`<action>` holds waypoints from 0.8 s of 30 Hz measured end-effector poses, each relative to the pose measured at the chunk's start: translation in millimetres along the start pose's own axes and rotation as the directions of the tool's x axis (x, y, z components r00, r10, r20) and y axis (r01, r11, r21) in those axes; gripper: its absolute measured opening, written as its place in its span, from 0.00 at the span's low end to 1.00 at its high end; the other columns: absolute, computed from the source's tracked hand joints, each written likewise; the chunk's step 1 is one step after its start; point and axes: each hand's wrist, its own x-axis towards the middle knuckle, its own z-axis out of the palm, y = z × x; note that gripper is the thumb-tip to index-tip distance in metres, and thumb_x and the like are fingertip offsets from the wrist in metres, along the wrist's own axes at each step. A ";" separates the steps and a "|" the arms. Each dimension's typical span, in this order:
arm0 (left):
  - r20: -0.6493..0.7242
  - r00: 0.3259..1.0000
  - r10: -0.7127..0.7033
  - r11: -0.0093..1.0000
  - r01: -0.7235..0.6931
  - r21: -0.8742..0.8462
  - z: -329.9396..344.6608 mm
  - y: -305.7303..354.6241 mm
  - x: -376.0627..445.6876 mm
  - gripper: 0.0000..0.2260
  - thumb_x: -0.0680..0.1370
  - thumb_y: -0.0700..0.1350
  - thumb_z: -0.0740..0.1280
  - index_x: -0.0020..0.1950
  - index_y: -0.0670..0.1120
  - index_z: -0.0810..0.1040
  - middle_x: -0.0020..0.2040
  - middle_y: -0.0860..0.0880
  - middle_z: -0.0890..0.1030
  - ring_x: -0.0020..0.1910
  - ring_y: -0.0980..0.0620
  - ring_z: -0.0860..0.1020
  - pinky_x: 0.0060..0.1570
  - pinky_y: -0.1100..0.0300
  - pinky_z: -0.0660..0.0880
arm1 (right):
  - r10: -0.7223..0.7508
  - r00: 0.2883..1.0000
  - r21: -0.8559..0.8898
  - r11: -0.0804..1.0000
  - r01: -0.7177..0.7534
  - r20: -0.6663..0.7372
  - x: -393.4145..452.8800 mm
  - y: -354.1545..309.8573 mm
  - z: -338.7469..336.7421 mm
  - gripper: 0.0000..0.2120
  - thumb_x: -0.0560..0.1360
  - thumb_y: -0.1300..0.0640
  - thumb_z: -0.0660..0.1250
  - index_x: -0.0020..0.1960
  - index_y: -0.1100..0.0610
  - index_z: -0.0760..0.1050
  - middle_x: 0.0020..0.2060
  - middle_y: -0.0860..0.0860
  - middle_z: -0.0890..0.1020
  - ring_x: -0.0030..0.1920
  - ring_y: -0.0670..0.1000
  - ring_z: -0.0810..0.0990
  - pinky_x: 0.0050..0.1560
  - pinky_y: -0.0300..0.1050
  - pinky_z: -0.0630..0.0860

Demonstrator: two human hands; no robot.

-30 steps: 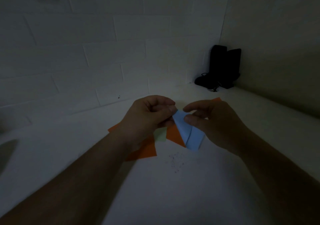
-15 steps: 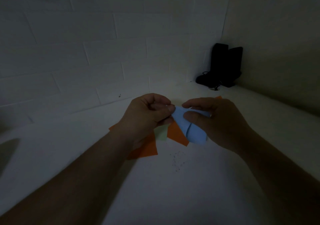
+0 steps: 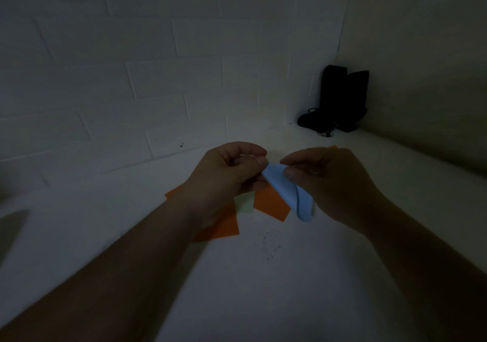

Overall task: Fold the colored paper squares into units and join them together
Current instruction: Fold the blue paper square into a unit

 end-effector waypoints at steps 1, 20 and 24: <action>0.014 1.000 0.002 1.000 -0.002 0.010 0.7 0.2 -1.0 0.05 0.80 0.36 0.70 0.54 0.41 0.82 0.51 0.34 0.85 0.48 0.41 0.84 0.54 0.50 0.83 | -0.003 1.000 0.003 1.000 0.003 -0.007 0.5 0.9 0.1 0.09 0.75 0.58 0.73 0.48 0.44 0.79 0.41 0.33 0.78 0.43 0.27 0.78 0.46 0.22 0.73; -0.018 1.000 -0.006 0.998 0.005 -0.055 -5.1 0.2 3.4 0.08 0.77 0.33 0.71 0.55 0.41 0.82 0.47 0.38 0.86 0.44 0.48 0.86 0.50 0.55 0.84 | -0.090 0.985 -0.040 0.996 0.085 -0.148 -1.6 0.0 -4.5 0.10 0.74 0.58 0.75 0.46 0.42 0.81 0.41 0.32 0.80 0.46 0.30 0.80 0.49 0.23 0.73; -0.034 0.999 0.008 0.994 -0.012 -0.106 -6.1 1.7 4.6 0.10 0.77 0.33 0.71 0.57 0.42 0.81 0.44 0.43 0.87 0.45 0.49 0.86 0.53 0.54 0.84 | -0.102 0.982 -0.061 0.994 0.093 -0.158 -2.2 -0.2 -4.6 0.06 0.74 0.58 0.75 0.47 0.47 0.83 0.41 0.32 0.80 0.45 0.28 0.79 0.48 0.22 0.72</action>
